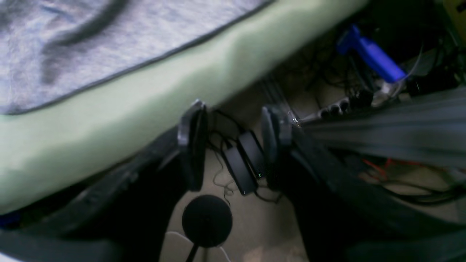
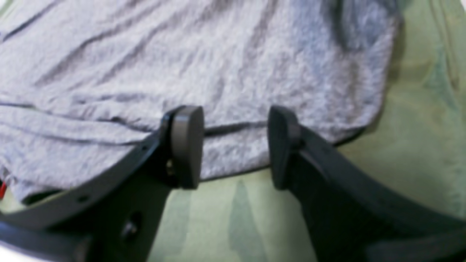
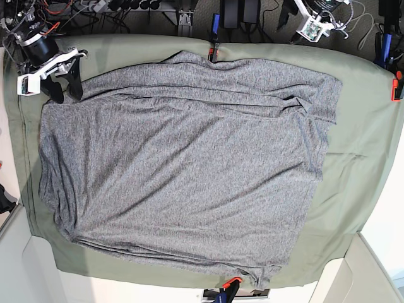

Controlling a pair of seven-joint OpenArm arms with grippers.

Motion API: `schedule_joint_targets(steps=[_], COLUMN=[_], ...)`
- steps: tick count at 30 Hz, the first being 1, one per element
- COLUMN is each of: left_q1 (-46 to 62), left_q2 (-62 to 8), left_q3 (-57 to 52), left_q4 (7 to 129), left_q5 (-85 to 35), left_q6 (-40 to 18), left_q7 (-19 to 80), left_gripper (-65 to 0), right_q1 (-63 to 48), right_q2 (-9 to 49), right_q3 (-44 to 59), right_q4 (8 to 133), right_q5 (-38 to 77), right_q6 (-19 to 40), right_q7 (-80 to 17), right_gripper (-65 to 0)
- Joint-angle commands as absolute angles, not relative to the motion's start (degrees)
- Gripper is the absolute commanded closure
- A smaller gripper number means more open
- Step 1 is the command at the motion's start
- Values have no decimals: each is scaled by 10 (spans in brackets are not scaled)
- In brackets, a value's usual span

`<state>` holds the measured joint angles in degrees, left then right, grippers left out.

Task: Fold the T-shirt properly
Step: 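Move both grippers to the grey shirt's collar-side corners and grasp them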

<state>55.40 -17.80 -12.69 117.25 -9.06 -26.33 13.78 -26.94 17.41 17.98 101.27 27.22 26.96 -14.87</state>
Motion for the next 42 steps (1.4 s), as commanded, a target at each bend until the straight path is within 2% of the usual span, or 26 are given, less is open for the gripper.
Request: schedule_joint_targets(steps=[1, 4, 6, 8, 17, 26, 33, 37, 42], left_q1=[560, 560, 559, 552, 508, 479, 408, 378, 347], left_q2=[-185, -199, -211, -221, -259, -259, -259, -259, -259], left_q3=[-138, -164, -178, -186, -187, -187, -187, -187, -187], left_q4=[1187, 1194, 1194, 1194, 1186, 1181, 1125, 1090, 1048], left_q5=[-103, -130, -149, -157, -157, -157, -222, -247, -260], left_q6=[-264, -264, -264, -264, -264, -262, -263, -293, -294], left_q7=[129, 129, 128, 130, 136, 138, 173, 196, 196], left_gripper=[-293, -357, -369, -370, -396, -409, -408, -408, -408], right_q1=[-262, -241, -228, -216, -206, -200, -173, -157, -149], right_q2=[181, 181, 181, 181, 181, 178, 144, 135, 133], right_q3=[184, 184, 184, 184, 184, 184, 184, 185, 192], right_q4=[1022, 1021, 1021, 1018, 1018, 1014, 978, 966, 966], right_q5=[268, 252, 243, 223, 188, 191, 194, 158, 154], right_q6=[267, 244, 211, 191, 143, 136, 135, 74, 63], right_q7=[-138, -152, -164, -166, -198, -209, -213, -234, -243], right_gripper=[-287, -329, -395, -435, -437, -437, -437, -437, -437])
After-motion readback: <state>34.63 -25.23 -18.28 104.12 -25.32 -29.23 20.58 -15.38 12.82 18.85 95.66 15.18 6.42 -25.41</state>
